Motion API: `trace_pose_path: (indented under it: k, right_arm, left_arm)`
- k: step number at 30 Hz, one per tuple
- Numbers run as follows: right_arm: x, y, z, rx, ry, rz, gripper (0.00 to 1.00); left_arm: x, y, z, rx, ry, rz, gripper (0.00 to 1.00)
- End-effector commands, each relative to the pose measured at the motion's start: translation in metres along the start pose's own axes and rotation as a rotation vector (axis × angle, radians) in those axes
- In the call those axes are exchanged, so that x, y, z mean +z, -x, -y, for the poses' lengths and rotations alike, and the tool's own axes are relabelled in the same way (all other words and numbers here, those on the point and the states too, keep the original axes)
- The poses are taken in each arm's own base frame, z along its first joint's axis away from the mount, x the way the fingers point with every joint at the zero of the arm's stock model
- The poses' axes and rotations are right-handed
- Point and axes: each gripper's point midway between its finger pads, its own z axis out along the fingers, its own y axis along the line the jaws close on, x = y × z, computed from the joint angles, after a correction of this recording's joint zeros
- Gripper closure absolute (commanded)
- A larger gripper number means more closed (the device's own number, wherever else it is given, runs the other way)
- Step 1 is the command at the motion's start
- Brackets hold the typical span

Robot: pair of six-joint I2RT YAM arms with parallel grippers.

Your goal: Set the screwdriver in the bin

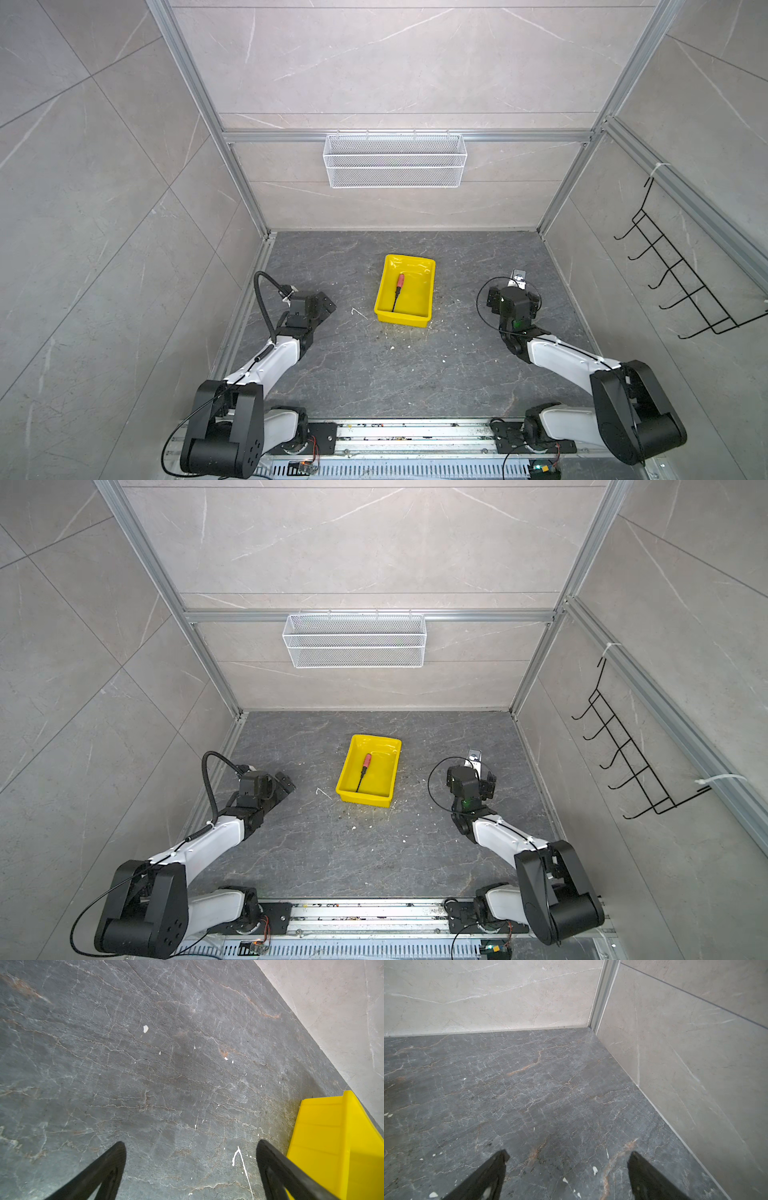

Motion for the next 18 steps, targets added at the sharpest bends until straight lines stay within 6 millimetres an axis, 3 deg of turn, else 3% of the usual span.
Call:
trace_pose_path:
  k: [1,5,11,17,18]
  right_arm:
    - [0.006,-0.014,0.0,-0.009,-0.011,0.062,0.08]
    - [0.01,-0.013,-0.022,-0.064,0.075,0.081,0.09]
    - [0.026,-0.021,-0.024,-0.021,0.171,-0.005,0.05]
    - [0.017,-0.021,-0.022,-0.012,0.194,0.047,0.07]
    - [0.01,-0.021,-0.023,-0.011,0.217,0.074,0.01]
  left_arm:
    - [-0.004,0.017,0.01,-0.019,-0.016,0.046,0.01]
    - [-0.004,0.018,0.011,-0.025,-0.021,0.05,0.01]
    - [0.0,0.016,0.014,-0.029,-0.027,0.033,0.01]
    - [-0.001,0.021,0.013,-0.038,-0.02,0.056,0.0]
    - [-0.002,0.023,0.012,-0.033,-0.017,0.068,0.0]
